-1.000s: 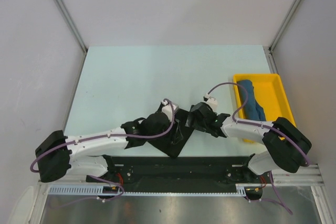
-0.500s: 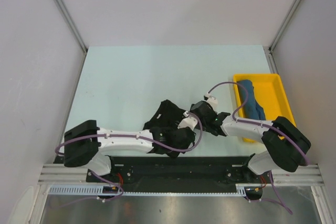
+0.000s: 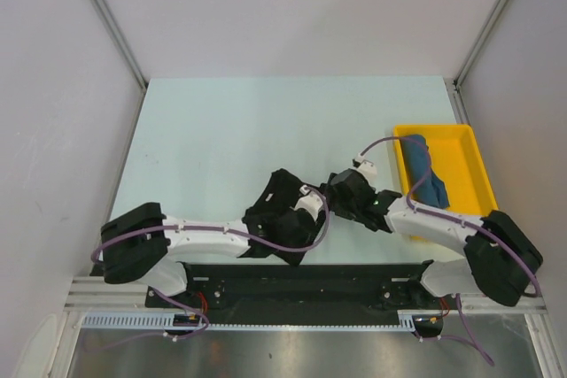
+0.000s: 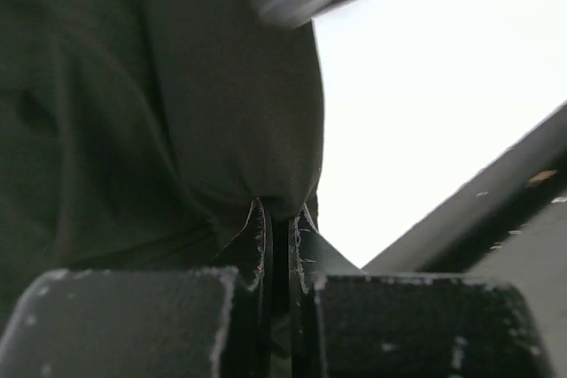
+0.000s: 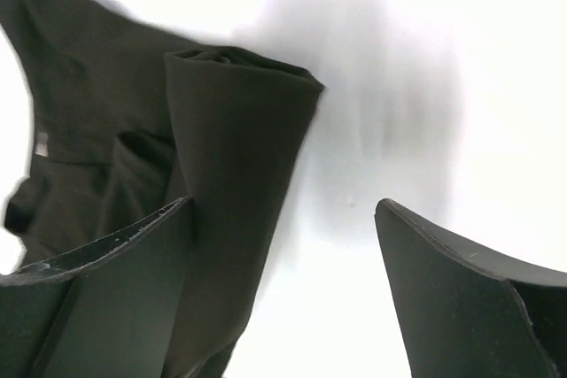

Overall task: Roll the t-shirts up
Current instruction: Roll the T-shirt to the center of the board.

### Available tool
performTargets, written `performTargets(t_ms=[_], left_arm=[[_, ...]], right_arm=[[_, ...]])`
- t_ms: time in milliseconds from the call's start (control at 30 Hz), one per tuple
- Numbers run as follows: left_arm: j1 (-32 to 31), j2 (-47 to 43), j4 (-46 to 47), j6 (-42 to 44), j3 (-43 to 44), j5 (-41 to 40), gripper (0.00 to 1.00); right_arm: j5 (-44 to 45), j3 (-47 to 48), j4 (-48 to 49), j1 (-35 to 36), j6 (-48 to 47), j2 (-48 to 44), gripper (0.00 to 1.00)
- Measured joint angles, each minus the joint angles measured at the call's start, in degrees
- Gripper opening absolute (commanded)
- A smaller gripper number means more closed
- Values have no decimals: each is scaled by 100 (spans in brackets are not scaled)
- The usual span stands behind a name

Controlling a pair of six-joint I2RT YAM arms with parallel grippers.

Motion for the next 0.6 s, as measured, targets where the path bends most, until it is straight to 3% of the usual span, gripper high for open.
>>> performTargets(t_ms=[367, 600], left_arm=[[404, -81, 2044, -839, -789, 2015, 1], [1224, -52, 3121, -1709, -1513, 3104, 1]], right_arm=[[304, -577, -595, -267, -11, -1971, 88], [354, -951, -905, -92, 136, -2249, 85]])
